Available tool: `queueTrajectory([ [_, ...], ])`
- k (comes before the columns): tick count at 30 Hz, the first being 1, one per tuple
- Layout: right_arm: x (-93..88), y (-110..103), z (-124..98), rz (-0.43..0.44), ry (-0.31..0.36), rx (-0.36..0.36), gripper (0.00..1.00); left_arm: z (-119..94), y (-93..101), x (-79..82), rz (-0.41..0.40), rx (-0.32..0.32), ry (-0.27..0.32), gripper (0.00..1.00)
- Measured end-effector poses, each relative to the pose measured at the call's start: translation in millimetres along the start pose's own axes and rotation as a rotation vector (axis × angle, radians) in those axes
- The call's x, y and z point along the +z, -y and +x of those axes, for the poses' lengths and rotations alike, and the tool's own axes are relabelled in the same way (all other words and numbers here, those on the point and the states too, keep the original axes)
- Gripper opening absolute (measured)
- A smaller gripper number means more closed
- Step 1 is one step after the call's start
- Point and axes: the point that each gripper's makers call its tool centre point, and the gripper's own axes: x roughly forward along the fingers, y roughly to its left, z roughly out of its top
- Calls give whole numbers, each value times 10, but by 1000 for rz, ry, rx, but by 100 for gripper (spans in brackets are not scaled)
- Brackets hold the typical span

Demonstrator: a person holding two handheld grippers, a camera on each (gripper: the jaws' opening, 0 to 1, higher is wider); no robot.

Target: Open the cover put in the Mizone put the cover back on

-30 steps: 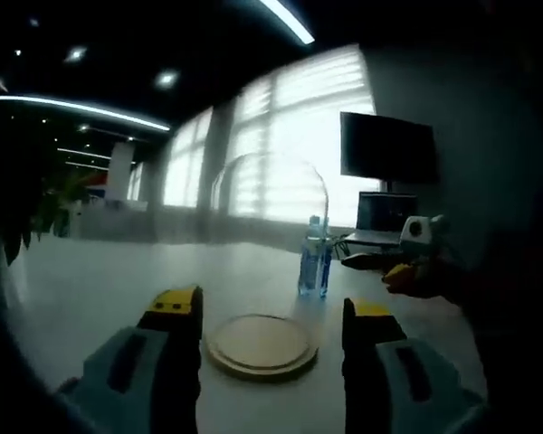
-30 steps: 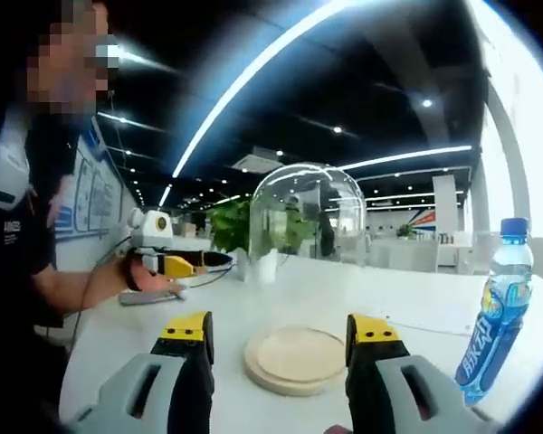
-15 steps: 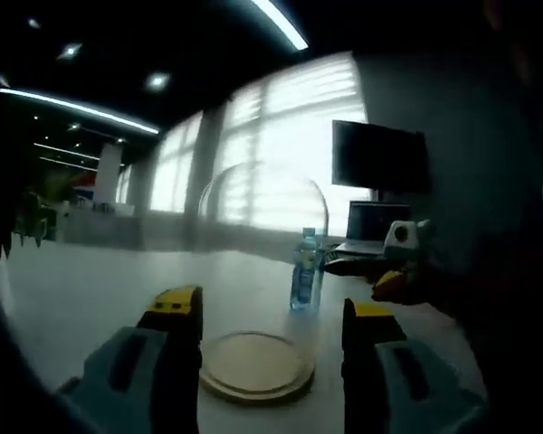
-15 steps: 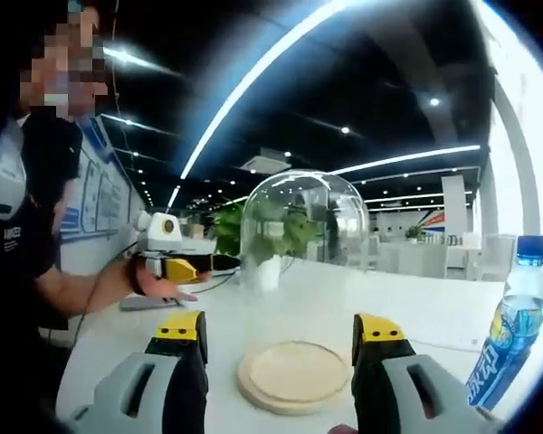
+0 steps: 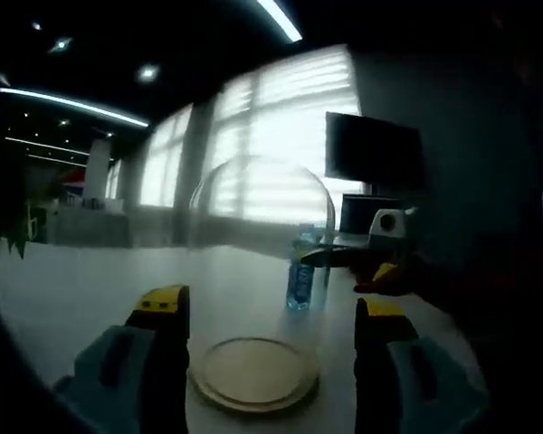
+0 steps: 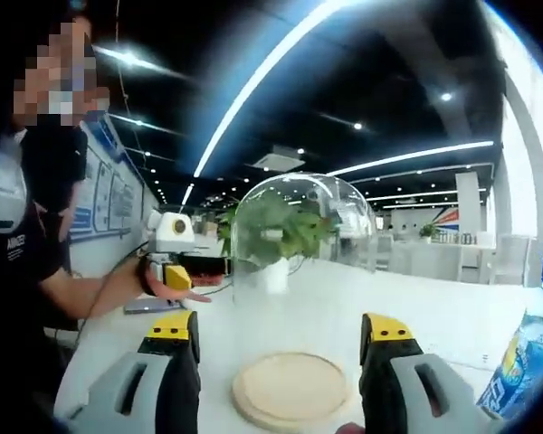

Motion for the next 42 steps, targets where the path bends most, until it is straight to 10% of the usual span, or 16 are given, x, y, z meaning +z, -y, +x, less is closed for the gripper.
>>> queueTrajectory([
  [16,137,56,118,46,25,120,71,127,26,143,-42,-117,44,69],
  [42,199,226,326,-40,-9,204,71,264,-161,126,54,-182,-122,66],
])
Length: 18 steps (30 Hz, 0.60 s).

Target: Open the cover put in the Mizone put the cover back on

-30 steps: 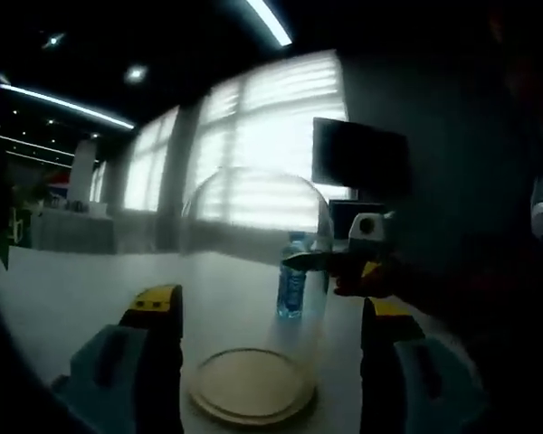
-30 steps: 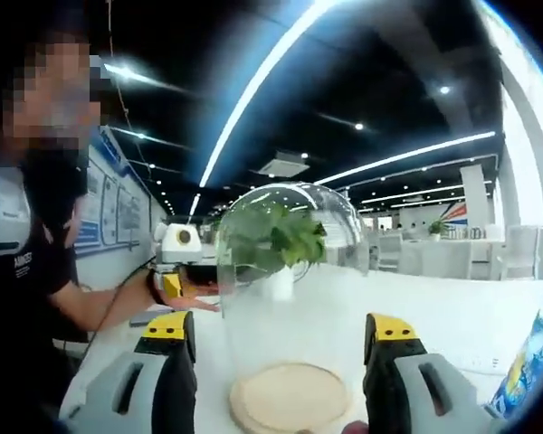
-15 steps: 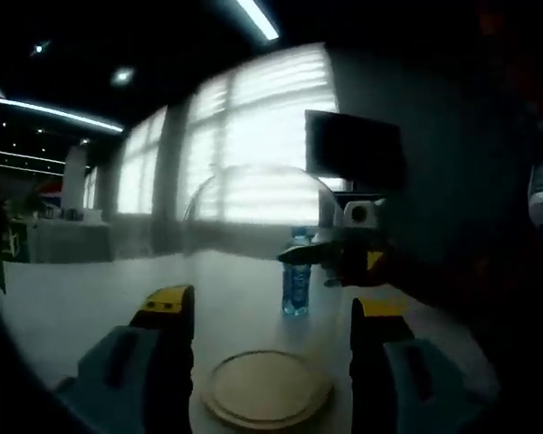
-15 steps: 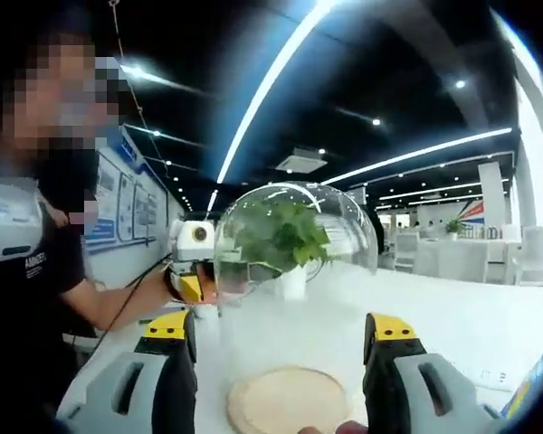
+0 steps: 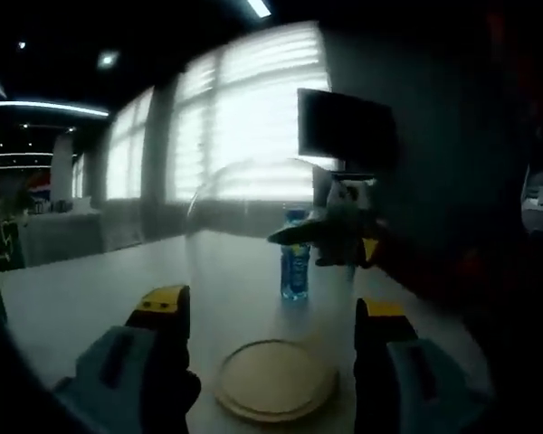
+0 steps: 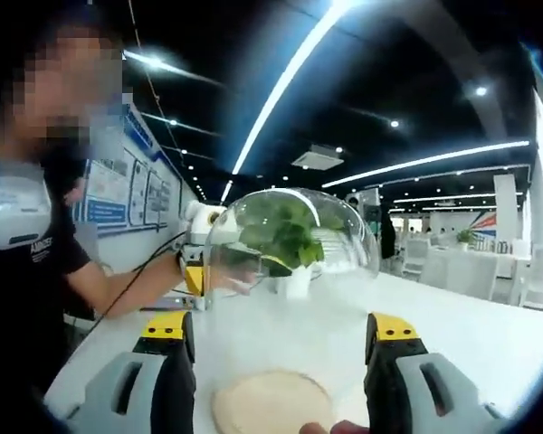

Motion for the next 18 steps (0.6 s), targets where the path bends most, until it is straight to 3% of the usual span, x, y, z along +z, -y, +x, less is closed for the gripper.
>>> queueTrajectory([
  [4,-77,14,59,13,-29,20,73,-6,34,31,-47,-59,51,65],
  [7,-132,28,98,8,-56,32,74,16,11,37,-58,-42,43,65],
  [11,-146,47,179,9,-60,37,77,-28,-36,44,-75,-28,79,58],
  [12,-162,50,205,8,-63,39,78,-29,-35,40,-73,-28,82,62],
  [14,-178,59,227,10,-62,40,79,-18,-87,-133,-9,-2,-20,71],
  [16,-180,62,239,17,-59,43,79,38,-89,-167,21,-2,-34,69],
  [18,-178,64,243,21,-58,47,80,83,-33,-137,15,-36,-10,69],
])
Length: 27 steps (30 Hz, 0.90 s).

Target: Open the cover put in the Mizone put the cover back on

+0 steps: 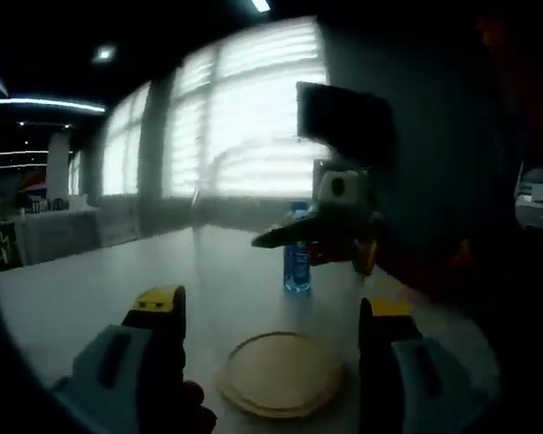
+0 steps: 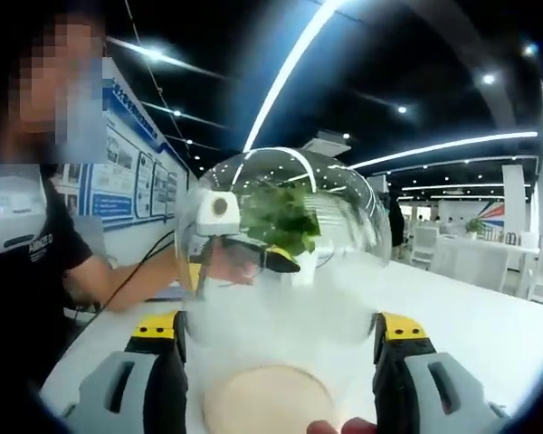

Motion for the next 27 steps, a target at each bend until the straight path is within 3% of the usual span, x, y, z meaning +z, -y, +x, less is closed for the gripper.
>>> queueTrajectory([
  [1,0,1,5,3,3,2,80,24,91,9,-48,-44,9,68],
  [4,-3,7,26,19,21,16,81,40,-31,-34,48,-6,-15,66],
  [9,-41,17,75,75,47,46,84,39,-17,-22,10,-26,20,66],
  [12,-38,-1,106,77,60,50,86,36,-31,-10,84,-22,28,63],
  [20,-14,-10,125,60,89,50,87,18,-25,41,-14,-42,74,63],
  [27,-41,-2,127,34,9,85,86,14,-72,84,-87,-53,104,65],
])
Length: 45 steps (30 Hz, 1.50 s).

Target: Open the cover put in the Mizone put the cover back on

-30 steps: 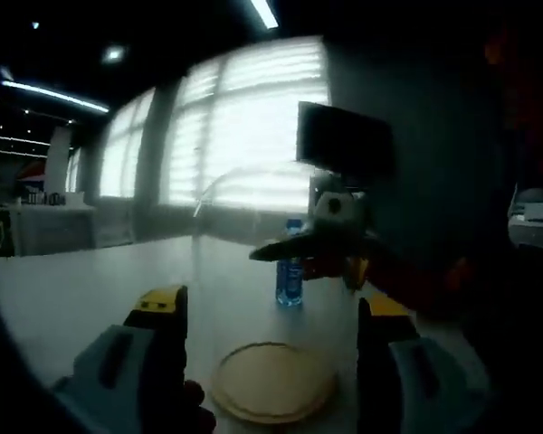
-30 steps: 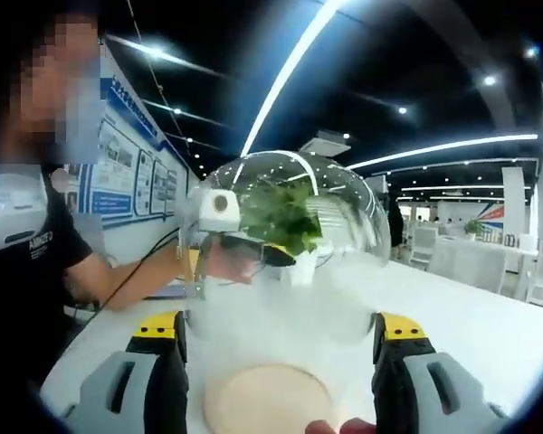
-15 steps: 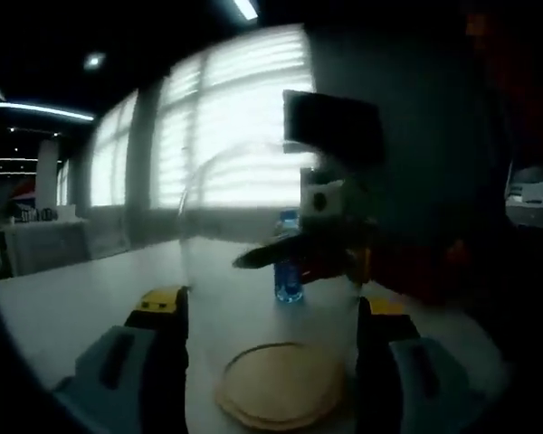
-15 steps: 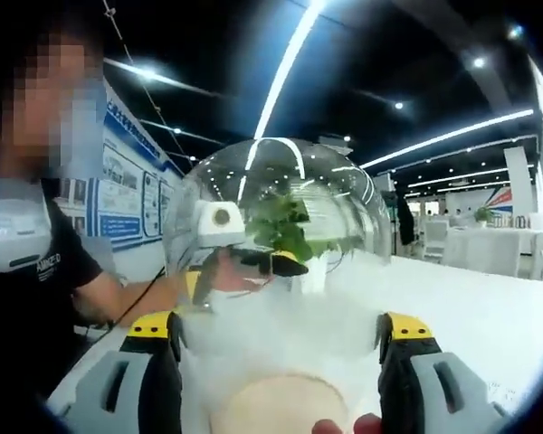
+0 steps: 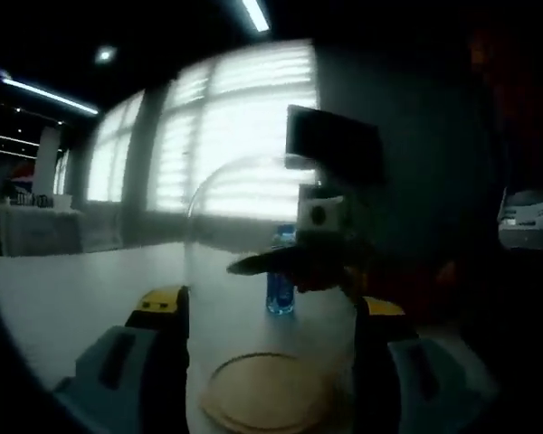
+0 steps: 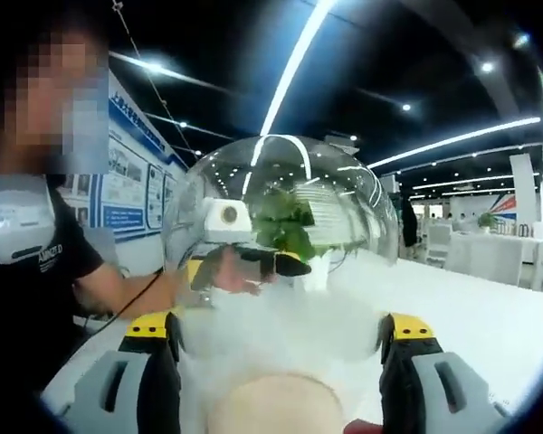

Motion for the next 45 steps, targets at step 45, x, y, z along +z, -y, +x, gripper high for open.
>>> queueTrajectory([
  [45,14,-14,89,22,28,178,90,218,26,0,19,-107,-53,74],
])
